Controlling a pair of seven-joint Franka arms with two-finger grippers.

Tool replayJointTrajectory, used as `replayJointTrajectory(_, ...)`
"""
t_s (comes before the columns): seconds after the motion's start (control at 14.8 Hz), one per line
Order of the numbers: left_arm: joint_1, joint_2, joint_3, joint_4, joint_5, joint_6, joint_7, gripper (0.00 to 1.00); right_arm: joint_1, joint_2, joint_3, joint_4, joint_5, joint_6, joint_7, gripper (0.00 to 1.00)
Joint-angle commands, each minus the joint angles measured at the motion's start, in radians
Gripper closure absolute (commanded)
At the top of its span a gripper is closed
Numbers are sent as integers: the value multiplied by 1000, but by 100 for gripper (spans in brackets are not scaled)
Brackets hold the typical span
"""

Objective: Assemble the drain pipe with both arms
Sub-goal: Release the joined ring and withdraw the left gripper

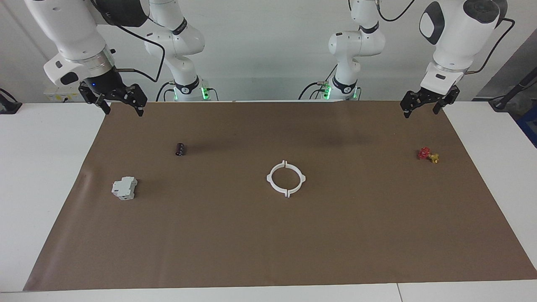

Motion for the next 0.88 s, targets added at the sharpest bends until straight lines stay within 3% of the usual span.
replayJointTrajectory(0.0, 22, -11, -14, -8, -15, -8, 36, 0, -4, -16, 0, -20, -7, 11, -21, 0)
replayJointTrajectory(0.54, 12, 13, -8, -16, -15, 29, 32, 0, -4, -16, 0, -22, -7, 11, -21, 0)
replayJointTrajectory(0.81, -10, 110, -5, 163, -22, -81, 29, 0, -4, -16, 0, -20, -7, 11, -21, 0)
